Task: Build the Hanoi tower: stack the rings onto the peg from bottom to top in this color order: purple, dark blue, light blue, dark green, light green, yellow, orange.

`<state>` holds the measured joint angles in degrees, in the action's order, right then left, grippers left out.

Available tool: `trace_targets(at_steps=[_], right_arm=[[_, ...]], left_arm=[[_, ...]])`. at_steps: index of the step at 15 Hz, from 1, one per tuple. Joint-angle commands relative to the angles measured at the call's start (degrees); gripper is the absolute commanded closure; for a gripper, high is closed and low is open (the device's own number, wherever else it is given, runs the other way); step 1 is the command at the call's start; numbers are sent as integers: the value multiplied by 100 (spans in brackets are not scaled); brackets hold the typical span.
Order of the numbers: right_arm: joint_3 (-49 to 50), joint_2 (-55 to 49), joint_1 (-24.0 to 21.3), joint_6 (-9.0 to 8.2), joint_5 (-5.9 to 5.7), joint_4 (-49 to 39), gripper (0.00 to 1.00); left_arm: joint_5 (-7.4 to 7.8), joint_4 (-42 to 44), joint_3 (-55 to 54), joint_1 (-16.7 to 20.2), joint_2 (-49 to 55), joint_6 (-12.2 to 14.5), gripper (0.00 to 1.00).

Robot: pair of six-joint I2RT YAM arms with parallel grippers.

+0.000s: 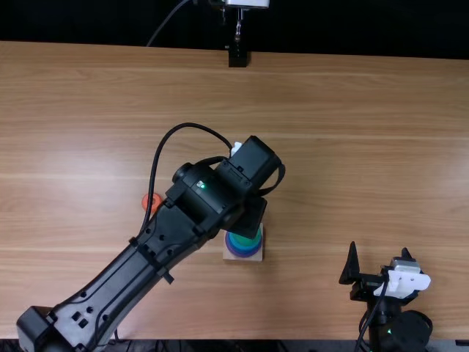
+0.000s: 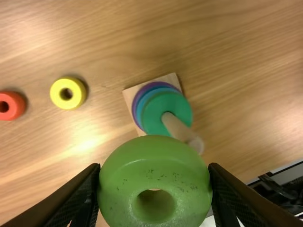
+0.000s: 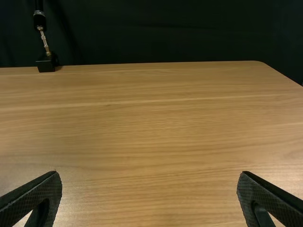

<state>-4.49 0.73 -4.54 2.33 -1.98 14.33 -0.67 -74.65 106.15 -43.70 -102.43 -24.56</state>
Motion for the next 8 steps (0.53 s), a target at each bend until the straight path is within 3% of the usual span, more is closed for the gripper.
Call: trace_targets(at_steps=[1,8], right_arm=[[352,-73,-56,-1,-87,366,0],[352,-73,-56,-1,-98,377,0]], left_arm=[[24,9,196,-77,-207,-160,100],[24,51,486,-200,-409,-171,100]])
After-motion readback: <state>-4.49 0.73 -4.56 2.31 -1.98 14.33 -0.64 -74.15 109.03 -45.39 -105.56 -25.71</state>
